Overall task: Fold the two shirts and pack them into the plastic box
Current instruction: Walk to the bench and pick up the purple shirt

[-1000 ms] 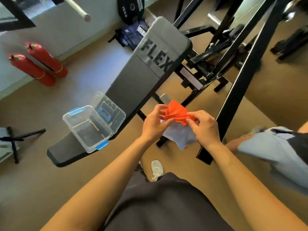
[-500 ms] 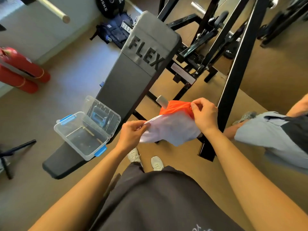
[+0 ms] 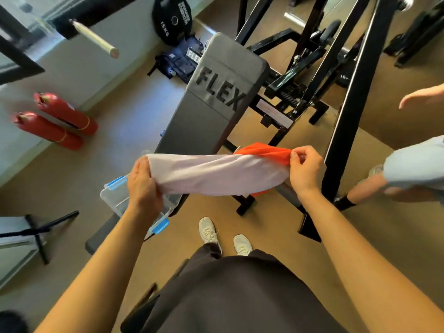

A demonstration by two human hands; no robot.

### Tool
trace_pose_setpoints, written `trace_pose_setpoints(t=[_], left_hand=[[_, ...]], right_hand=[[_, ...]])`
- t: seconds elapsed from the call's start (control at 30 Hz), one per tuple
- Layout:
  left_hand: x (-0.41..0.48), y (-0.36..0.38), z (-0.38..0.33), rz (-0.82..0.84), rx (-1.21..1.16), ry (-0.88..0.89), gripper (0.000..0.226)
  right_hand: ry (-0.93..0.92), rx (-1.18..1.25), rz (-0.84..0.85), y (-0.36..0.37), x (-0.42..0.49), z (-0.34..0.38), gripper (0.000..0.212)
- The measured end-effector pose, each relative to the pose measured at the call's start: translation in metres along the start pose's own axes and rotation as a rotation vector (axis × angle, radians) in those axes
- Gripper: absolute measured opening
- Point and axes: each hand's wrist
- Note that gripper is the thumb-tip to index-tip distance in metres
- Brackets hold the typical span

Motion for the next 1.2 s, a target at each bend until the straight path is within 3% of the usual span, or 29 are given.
trace_pose_setpoints(t=[0.1, 0.3, 0.4, 0.5, 0.63, 0.73, 0.83, 0.9, 0.97, 1.03, 1.1, 1.2], left_hand=[[0.029, -0.034, -0.012, -0.166, 0.052, 0.049, 0.020], [0.050, -0.082, -0.038, -0.488, 0.098, 0.184, 0.025], [0.034, -0.075, -0.031, -0.365, 0.160, 0.210, 0.026], [0.010, -0.062, -0.019, -0.222, 0.258, 0.275, 0.026], [-0.013, -0.051, -0.013, -0.239, 0.267, 0.322, 0.029], [-0.032, -0.043, -0.005, -0.150, 0.284, 0.310, 0.028], [-0.053, -0.035, 0.010, -0.060, 0.352, 0.290, 0.025], [-0.065, -0.032, 0.019, -0.050, 0.370, 0.291, 0.023], [-0.076, -0.033, 0.025, -0.054, 0.384, 0.297, 0.025], [-0.083, -0.038, 0.029, -0.053, 0.398, 0.292, 0.024], [-0.086, -0.046, 0.033, -0.056, 0.392, 0.279, 0.024], [-0.087, -0.057, 0.039, -0.071, 0.383, 0.262, 0.028]], right_hand=[[-0.051, -0.020, 0.015, 0.001, -0.002, -0.001, 0.011], [-0.230, -0.149, 0.381, 0.006, -0.024, -0.007, 0.036], [-0.306, -0.183, 0.372, 0.004, -0.034, -0.014, 0.030], [-0.297, -0.189, 0.241, -0.003, -0.039, -0.023, 0.020], [-0.142, -0.144, 0.105, -0.024, -0.045, -0.026, 0.016], [-0.125, -0.110, 0.141, -0.034, -0.043, -0.026, 0.013], [-0.156, -0.095, 0.314, -0.038, -0.041, -0.026, 0.038], [-0.325, -0.226, 0.474, -0.037, -0.040, -0.026, 0.070], [-0.482, -0.355, 0.540, -0.031, -0.038, -0.023, 0.082], [-0.569, -0.396, 0.571, -0.022, -0.033, -0.019, 0.074], [-0.560, -0.335, 0.607, -0.016, -0.030, -0.017, 0.053], [-0.532, -0.218, 0.484, -0.018, -0.023, -0.018, 0.026]])
Point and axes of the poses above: each hand's wrist, its own x-axis towards the middle knuckle, its own y-axis out of the palm, z = x × y, and after that the axes turned 11 degrees about x, right-handed
